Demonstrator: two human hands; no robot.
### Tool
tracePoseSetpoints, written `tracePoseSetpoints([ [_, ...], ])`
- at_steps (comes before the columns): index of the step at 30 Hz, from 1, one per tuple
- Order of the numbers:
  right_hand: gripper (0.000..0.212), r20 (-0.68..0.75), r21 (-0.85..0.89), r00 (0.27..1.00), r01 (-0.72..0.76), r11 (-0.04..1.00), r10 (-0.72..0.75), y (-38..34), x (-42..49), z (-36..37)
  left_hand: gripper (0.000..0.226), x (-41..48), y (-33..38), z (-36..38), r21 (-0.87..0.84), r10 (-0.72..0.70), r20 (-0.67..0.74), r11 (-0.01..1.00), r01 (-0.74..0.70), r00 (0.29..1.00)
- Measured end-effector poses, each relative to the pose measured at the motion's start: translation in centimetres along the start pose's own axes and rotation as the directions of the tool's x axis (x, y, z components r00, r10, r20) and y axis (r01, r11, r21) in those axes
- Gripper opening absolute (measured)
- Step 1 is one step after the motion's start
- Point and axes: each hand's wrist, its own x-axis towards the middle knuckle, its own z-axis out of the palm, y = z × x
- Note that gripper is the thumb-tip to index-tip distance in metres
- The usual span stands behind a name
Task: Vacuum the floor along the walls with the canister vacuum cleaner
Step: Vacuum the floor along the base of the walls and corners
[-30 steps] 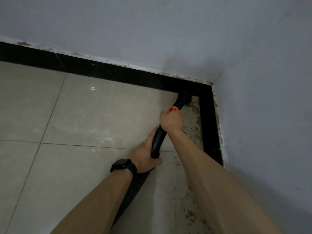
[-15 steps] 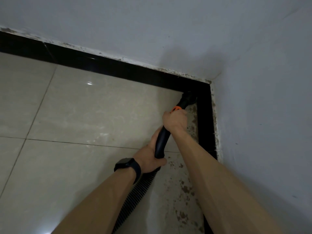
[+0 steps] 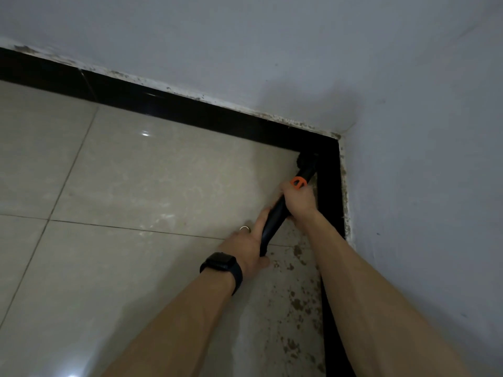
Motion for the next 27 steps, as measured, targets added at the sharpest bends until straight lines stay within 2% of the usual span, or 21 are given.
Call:
tracePoseSetpoints([
  [3, 0.021, 0.082, 0.253, 0.994, -0.087, 0.964, 0.069, 0.4, -1.4, -0.7, 0.106, -0.7, 0.3, -1.0, 0.297, -0.014, -0.082, 0.954, 0.038, 0.997],
  [5, 0.019, 0.114, 0.363, 0.989, -0.13, 0.923, 0.095, 0.7, -2.5, -0.3, 0.101, -1.4, 0.0, -2.0, 0.422, -0.019, -0.132, 0.904, 0.074, 0.991],
  [10, 0.019, 0.244, 0.466, 0.964, -0.209, 0.86, 0.102, 1.8, -4.6, 1.8, 0.099, -3.9, -2.8, -2.2, 0.634, 0.093, -0.255, 0.768, 0.093, 0.963],
  [12, 0.018, 0.262, 0.498, 0.96, -0.224, 0.838, 0.1, 2.5, -5.9, 3.6, 0.115, -5.7, -4.6, -2.4, 0.646, 0.173, -0.289, 0.761, 0.058, 0.942],
  [14, 0.012, 0.22, 0.532, 0.97, -0.209, 0.821, 0.104, 3.0, -7.2, 5.6, 0.124, -7.1, -6.9, -2.9, 0.655, 0.224, -0.304, 0.755, 0.033, 0.926],
  [16, 0.005, 0.187, 0.556, 0.976, -0.198, 0.807, 0.11, 3.5, -8.3, 7.3, 0.125, -8.4, -8.5, -4.2, 0.665, 0.2, -0.241, 0.747, 0.012, 0.95],
  [17, 0.006, 0.167, 0.564, 0.979, -0.194, 0.803, 0.119, 3.7, -8.7, 7.9, 0.123, -9.0, -8.9, -5.0, 0.663, 0.165, -0.206, 0.749, 0.013, 0.965],
  [19, 0.025, 0.117, 0.57, 0.982, -0.191, 0.799, 0.151, 4.0, -9.1, 8.7, 0.107, -9.9, -9.4, -5.6, 0.647, 0.075, -0.133, 0.762, 0.029, 0.988],
  [21, 0.041, 0.069, 0.565, 0.981, -0.19, 0.803, 0.184, 4.0, -9.1, 8.7, 0.087, -10.2, -9.8, -5.5, 0.618, 0.059, -0.149, 0.785, 0.046, 0.987],
  [24, 0.041, -0.001, 0.558, 0.978, -0.172, 0.812, 0.207, 3.5, -8.5, 7.4, 0.065, -9.5, -9.4, -4.5, 0.574, 0.048, -0.185, 0.816, 0.068, 0.982],
  [27, 0.042, -0.048, 0.531, 0.978, -0.147, 0.834, 0.203, 3.0, -7.6, 6.2, 0.065, -8.5, -8.6, -3.4, 0.566, 0.1, -0.19, 0.824, 0.026, 0.977],
])
